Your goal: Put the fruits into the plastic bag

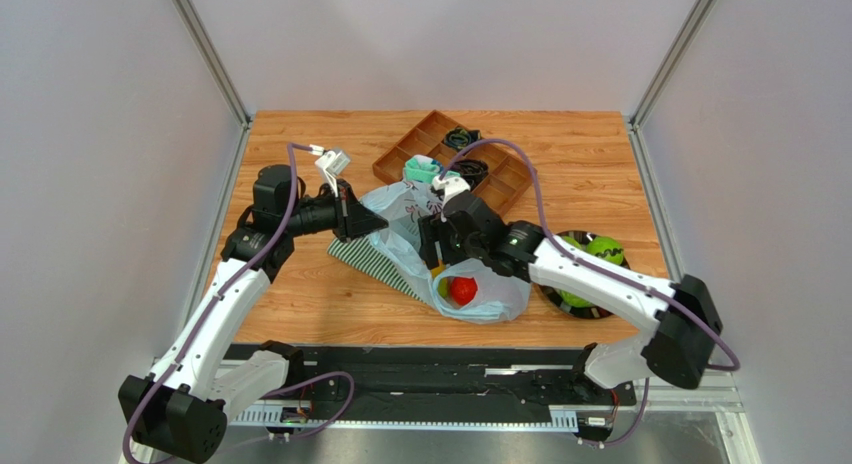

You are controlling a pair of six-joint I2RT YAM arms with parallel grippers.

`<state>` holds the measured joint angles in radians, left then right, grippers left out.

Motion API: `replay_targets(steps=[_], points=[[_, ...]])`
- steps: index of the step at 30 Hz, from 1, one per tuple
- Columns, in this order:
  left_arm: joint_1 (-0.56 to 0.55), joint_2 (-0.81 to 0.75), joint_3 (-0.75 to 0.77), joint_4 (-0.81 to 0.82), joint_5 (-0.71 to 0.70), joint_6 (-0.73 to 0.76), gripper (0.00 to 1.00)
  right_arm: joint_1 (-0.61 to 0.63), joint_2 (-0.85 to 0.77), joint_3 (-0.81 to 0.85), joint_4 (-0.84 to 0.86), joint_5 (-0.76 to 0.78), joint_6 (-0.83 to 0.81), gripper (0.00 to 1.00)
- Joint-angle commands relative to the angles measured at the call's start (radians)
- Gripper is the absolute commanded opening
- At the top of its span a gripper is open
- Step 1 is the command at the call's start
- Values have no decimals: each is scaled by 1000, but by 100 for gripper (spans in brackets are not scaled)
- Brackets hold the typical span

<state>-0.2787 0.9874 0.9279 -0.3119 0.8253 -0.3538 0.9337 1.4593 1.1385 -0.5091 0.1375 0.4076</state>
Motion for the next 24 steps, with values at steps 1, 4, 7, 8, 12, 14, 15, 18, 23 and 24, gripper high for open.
replay_targets(steps=[1, 4, 7, 8, 12, 14, 15, 18, 23, 24], points=[[7, -4, 11, -3, -15, 16, 0, 2, -173, -29, 155, -7, 40, 70], [7, -3, 12, -7, -29, 19, 0, 4, -220, -49, 216, -64, 36, 70], [9, -1, 17, -29, -57, 26, 0, 20, -276, -48, 250, -124, 1, 68], [9, -1, 17, -33, -61, 26, 0, 28, -310, -45, 257, -156, -6, 68], [9, 0, 19, -35, -63, 27, 0, 28, -399, -48, 224, -55, -33, 69], [10, 0, 19, -35, -63, 26, 0, 13, -430, -48, 176, -1, -47, 69], [10, 0, 19, -35, -64, 27, 0, 2, -454, -46, 153, 13, -52, 69], [10, -1, 19, -36, -66, 27, 0, -50, -511, -49, 69, 60, -50, 69], [12, -1, 19, -35, -64, 26, 0, -255, -588, -74, -113, 111, -18, 70], [12, -1, 19, -35, -64, 26, 0, -297, -594, -80, -140, 109, -13, 70]])
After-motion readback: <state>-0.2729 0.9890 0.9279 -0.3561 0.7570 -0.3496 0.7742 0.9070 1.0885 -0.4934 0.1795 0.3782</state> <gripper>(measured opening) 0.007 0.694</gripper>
